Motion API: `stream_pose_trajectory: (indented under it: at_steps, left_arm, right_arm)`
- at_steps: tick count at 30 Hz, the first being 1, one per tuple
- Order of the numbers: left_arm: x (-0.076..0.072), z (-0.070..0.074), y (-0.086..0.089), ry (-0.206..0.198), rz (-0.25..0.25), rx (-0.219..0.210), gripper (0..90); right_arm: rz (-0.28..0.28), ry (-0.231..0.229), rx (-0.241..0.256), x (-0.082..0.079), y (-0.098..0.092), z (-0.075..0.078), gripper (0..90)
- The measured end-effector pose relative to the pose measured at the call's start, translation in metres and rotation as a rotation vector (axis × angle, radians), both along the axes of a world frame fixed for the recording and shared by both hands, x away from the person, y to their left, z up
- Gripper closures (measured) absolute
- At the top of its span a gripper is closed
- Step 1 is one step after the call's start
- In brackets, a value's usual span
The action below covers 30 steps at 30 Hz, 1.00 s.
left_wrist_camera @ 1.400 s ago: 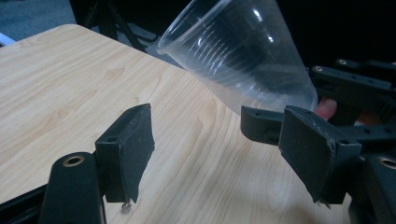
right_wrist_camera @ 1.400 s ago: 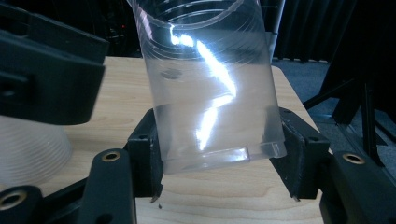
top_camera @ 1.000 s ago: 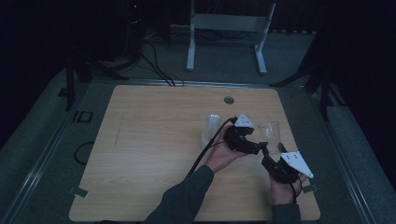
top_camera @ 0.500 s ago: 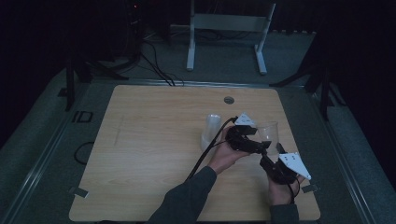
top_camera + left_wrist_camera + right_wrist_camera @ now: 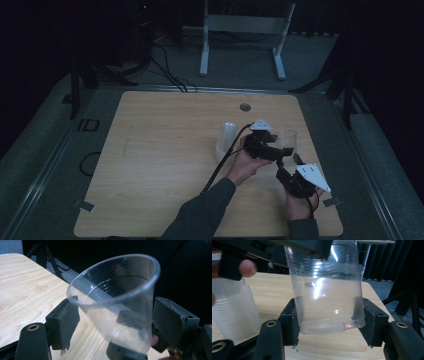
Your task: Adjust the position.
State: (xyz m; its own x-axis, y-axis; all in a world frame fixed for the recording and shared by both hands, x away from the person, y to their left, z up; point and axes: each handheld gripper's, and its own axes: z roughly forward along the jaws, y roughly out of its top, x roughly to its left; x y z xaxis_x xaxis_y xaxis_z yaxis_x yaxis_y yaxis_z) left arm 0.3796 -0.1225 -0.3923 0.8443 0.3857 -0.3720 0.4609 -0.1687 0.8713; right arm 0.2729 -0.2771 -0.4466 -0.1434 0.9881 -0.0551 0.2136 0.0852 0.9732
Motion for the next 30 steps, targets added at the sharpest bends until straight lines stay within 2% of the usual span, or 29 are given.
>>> stream_pose_trajectory:
  at_steps: [4,9,14,23,27,30]
  left_arm:
    - [0.002,-0.001,-0.001,0.014,0.015,-0.018,21.2]
    - [0.0,-0.001,-0.003,0.0,0.04,-0.036,24.1]
    - [-0.005,0.001,-0.004,-0.042,0.046,-0.03,27.5]
    - [-0.012,0.003,-0.006,-0.12,0.045,0.008,31.0]
    - [-0.014,0.004,-0.006,-0.143,0.052,0.019,31.3]
    - [-0.015,0.004,-0.007,-0.176,0.057,0.051,31.4]
  right_arm:
    - [0.004,0.007,0.0,0.001,0.001,-0.001,41.3]
    - [0.014,0.018,-0.001,0.002,0.001,-0.002,41.0]
    - [0.021,0.026,0.011,0.003,0.0,-0.001,40.6]
    - [0.071,0.064,0.027,0.007,-0.003,-0.001,38.9]
    - [0.097,0.078,0.026,0.008,-0.003,-0.001,33.0]
    - [0.103,0.082,0.023,0.009,-0.003,0.0,28.9]
